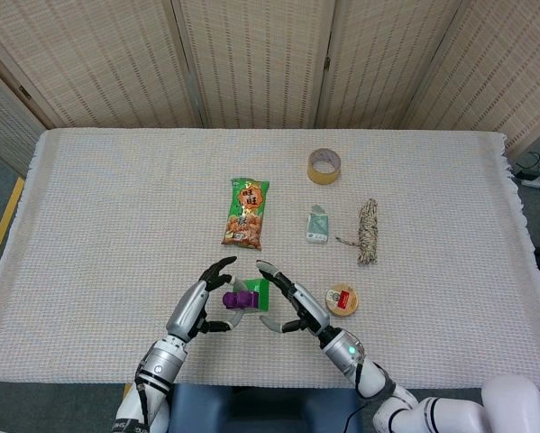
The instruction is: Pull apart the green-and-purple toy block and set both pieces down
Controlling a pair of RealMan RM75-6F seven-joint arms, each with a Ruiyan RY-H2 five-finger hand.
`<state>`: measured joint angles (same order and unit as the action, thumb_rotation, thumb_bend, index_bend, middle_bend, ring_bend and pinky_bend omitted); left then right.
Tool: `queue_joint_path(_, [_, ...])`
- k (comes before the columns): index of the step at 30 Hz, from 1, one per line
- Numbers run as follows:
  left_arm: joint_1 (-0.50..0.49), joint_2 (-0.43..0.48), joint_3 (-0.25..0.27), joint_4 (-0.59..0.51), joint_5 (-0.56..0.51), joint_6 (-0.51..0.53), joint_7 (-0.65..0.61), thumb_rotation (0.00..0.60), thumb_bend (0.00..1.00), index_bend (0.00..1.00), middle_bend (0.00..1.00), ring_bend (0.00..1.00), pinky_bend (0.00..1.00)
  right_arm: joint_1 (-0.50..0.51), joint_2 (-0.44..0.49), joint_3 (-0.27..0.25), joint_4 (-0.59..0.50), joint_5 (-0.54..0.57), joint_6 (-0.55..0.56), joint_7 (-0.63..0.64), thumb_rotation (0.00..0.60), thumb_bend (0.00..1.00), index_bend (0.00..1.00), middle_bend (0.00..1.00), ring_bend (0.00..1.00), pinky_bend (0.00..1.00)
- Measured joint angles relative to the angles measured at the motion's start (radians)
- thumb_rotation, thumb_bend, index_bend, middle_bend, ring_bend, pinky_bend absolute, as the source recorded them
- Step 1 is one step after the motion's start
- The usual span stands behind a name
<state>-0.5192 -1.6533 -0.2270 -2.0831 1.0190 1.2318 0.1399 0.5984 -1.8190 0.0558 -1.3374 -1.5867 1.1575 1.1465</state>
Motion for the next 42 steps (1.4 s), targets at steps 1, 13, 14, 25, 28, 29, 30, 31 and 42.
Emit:
queue_joint_path(1, [0.001, -0.001, 0.004, -0.002, 0.006, 0.001, 0.0, 0.6, 0.49, 0.73, 0.12, 0.0, 0.0, 0.002, -0.004, 0.001, 0.002, 0.002, -0.002, 0.0, 0.6, 0.4, 0.06, 0.0, 0.0, 0.0])
queue_joint_path(13, [0.008, -0.013, 0.021, 0.001, 0.025, 0.007, -0.008, 0.6, 0.49, 0.73, 0.12, 0.0, 0.0, -0.007, -0.033, 0.006, -0.009, 0.028, -0.005, -0.03, 0.6, 0.4, 0.52, 0.03, 0.02, 0.0])
queue_joint_path(14, [0.009, -0.013, 0.021, 0.002, 0.026, 0.007, -0.011, 0.6, 0.49, 0.73, 0.12, 0.0, 0.0, -0.01, -0.034, 0.007, -0.011, 0.031, -0.002, -0.033, 0.6, 0.4, 0.55, 0.04, 0.03, 0.0])
queue_joint_path(25, [0.01, 0.003, 0.003, 0.015, 0.058, 0.004, -0.04, 0.6, 0.49, 0.73, 0.12, 0.0, 0.0, -0.032, -0.026, 0.005, -0.02, 0.051, 0.0, -0.087, 0.6, 0.4, 0.88, 0.22, 0.13, 0.0])
queue_joint_path(28, [0.01, 0.023, -0.015, 0.018, 0.061, 0.0, -0.055, 0.6, 0.49, 0.73, 0.12, 0.0, 0.0, -0.037, -0.023, 0.002, -0.01, 0.052, -0.001, -0.083, 0.6, 0.4, 0.89, 0.23, 0.14, 0.0])
queue_joint_path(29, [0.009, 0.031, -0.022, 0.019, 0.058, -0.002, -0.063, 0.6, 0.49, 0.73, 0.12, 0.0, 0.0, -0.037, -0.022, 0.002, -0.007, 0.052, -0.002, -0.082, 0.6, 0.4, 0.89, 0.23, 0.14, 0.0])
queue_joint_path(30, [0.009, 0.038, -0.027, 0.019, 0.057, -0.004, -0.067, 0.6, 0.49, 0.73, 0.12, 0.0, 0.0, -0.038, -0.021, 0.001, -0.004, 0.051, -0.003, -0.079, 0.6, 0.4, 0.89, 0.23, 0.14, 0.0])
queue_joint_path(31, [0.01, 0.045, -0.031, 0.02, 0.055, -0.005, -0.072, 0.6, 0.49, 0.73, 0.12, 0.0, 0.0, -0.038, -0.018, 0.0, -0.002, 0.05, -0.004, -0.078, 0.6, 0.4, 0.89, 0.23, 0.14, 0.0])
queue_joint_path(42, [0.026, 0.115, -0.014, 0.103, 0.081, -0.038, -0.133, 0.6, 0.49, 0.73, 0.13, 0.0, 0.0, -0.049, 0.048, 0.014, -0.032, 0.023, 0.048, -0.24, 0.6, 0.4, 0.9, 0.23, 0.14, 0.0])
